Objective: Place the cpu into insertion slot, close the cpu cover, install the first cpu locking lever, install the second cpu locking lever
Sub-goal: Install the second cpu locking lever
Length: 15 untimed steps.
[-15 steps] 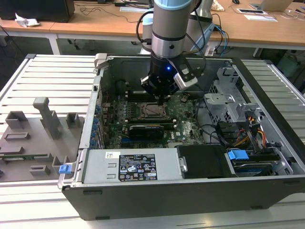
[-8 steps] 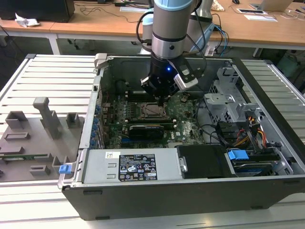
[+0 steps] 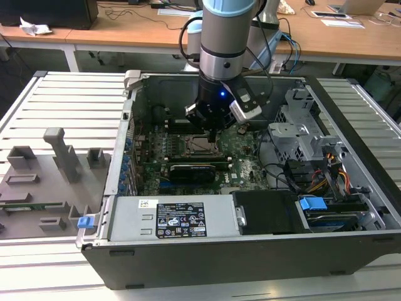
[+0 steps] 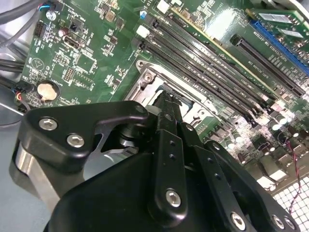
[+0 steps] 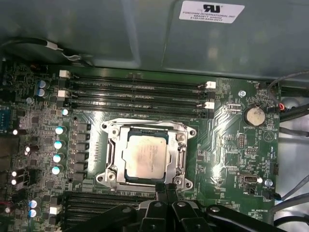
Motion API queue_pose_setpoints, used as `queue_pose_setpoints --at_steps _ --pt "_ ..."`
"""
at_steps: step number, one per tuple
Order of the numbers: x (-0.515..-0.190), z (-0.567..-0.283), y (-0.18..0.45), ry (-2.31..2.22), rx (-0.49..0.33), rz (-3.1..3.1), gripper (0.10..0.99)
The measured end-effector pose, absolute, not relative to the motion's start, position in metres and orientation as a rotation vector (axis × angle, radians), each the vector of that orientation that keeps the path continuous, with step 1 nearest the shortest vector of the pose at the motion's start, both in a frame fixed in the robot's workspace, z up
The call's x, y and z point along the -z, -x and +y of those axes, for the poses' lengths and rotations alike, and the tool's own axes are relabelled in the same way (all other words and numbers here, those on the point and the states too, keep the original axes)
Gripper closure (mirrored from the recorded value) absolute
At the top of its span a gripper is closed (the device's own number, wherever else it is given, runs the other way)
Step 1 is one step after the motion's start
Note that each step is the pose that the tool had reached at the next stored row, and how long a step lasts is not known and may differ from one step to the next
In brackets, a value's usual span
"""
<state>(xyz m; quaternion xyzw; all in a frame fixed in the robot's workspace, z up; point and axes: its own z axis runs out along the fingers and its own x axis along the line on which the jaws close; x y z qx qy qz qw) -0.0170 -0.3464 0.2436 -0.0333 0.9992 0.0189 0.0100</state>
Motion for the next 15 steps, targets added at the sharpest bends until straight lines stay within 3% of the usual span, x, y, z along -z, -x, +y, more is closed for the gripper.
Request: queue_pose_setpoints --at_steps 10,15 --pt "-0.246 -0.360 0.017 0.105 -0.064 3.123 0.980" --pt "-0.243 -0.368 0.017 0.104 -0.120 3.123 0.980"
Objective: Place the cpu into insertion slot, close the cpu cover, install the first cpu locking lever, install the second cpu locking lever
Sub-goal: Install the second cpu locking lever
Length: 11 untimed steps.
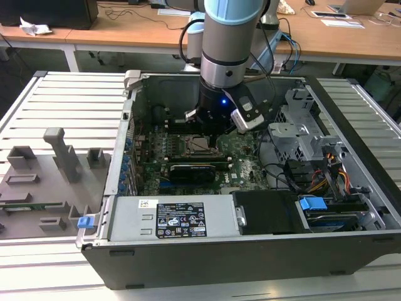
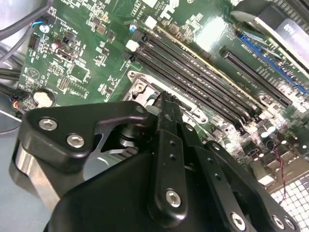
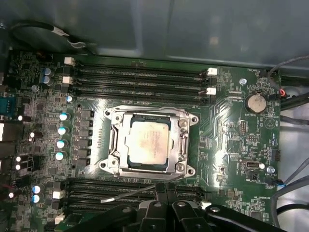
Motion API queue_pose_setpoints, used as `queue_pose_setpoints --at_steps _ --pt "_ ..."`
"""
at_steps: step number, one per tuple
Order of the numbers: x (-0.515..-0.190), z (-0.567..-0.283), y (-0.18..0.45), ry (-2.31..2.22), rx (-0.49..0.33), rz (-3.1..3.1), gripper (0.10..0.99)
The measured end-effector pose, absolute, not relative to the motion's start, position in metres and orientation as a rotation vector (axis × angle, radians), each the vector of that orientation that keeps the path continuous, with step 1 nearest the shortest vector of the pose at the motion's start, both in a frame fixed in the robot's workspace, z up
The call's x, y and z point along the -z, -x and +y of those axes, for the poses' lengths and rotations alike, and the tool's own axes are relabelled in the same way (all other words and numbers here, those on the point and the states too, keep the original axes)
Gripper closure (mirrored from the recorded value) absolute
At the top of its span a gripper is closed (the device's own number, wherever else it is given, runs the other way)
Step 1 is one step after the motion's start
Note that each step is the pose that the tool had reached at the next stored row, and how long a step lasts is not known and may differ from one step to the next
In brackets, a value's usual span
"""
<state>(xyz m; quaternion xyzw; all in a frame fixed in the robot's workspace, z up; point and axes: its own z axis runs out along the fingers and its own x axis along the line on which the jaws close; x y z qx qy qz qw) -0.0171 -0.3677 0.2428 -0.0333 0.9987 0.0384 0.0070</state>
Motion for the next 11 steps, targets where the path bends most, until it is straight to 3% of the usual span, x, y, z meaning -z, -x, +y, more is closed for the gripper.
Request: queue_pose_setpoints --at_steps 11 --pt "-0.2417 -0.3706 0.0256 0.104 -0.125 3.123 0.980"
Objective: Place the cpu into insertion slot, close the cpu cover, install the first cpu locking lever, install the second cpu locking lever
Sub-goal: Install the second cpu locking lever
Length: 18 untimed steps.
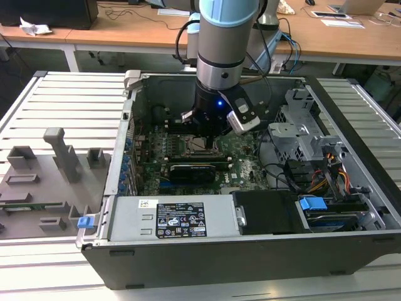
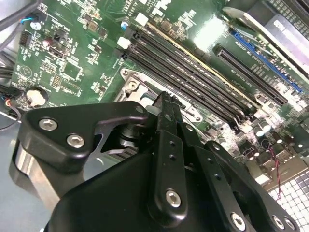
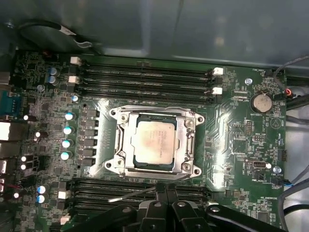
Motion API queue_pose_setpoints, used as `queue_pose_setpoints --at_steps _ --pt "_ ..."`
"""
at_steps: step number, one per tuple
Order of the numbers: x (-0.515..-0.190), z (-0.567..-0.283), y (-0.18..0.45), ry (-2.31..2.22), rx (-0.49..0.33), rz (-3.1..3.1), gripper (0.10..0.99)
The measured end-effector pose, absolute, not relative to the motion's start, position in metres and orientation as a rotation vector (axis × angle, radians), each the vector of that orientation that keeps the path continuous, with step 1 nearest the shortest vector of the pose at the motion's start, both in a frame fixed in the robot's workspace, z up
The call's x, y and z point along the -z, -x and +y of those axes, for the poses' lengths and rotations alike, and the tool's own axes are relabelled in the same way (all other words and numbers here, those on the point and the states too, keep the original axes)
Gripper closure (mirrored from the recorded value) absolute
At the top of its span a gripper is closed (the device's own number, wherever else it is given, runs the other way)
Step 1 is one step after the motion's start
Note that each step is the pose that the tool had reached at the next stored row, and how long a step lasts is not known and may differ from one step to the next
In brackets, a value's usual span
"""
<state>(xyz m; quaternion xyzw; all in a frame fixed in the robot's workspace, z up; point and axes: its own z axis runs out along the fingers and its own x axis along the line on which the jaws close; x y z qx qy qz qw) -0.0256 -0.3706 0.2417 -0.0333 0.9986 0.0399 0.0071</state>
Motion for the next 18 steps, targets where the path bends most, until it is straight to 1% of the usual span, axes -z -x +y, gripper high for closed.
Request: queue_pose_setpoints --at_steps 7,11,18 --pt "-0.241 -0.371 0.031 0.104 -0.128 3.123 0.980" --pt "-0.241 -0.372 0.032 0.104 -0.164 3.121 0.980" --pt "-0.240 -0.376 0.039 0.104 -0.168 3.120 0.980"
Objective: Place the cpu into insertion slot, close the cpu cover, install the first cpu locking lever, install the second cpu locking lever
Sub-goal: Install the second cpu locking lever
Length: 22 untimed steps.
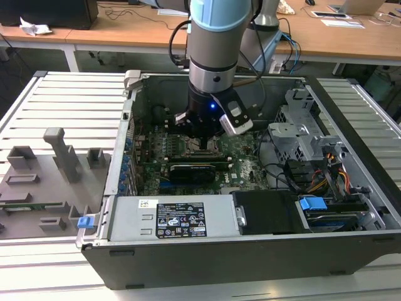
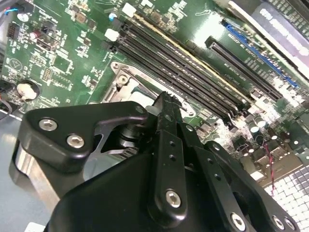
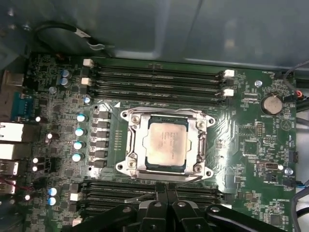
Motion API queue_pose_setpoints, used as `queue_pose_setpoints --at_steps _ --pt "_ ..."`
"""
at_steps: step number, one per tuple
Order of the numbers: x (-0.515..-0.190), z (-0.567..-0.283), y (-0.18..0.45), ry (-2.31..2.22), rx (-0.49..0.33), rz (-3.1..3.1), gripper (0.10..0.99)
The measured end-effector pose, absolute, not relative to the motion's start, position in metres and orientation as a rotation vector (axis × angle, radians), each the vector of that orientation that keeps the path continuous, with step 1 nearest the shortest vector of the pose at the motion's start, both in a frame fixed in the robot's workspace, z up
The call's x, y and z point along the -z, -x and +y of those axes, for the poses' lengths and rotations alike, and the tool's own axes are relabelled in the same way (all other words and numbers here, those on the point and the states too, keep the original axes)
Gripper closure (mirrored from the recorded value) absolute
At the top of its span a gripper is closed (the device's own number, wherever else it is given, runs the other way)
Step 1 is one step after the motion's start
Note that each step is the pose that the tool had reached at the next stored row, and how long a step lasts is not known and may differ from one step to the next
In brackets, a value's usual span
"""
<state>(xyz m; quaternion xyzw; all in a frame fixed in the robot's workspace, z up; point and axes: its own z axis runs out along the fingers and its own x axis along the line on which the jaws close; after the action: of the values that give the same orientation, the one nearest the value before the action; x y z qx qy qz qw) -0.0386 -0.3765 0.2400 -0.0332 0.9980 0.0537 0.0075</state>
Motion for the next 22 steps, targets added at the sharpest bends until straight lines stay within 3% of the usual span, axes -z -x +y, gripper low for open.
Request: queue_pose_setpoints --at_steps 14,22 --pt "-0.221 -0.380 0.062 0.103 -0.204 3.117 0.980" --pt "-0.215 -0.384 0.071 0.103 -0.270 3.111 0.980"
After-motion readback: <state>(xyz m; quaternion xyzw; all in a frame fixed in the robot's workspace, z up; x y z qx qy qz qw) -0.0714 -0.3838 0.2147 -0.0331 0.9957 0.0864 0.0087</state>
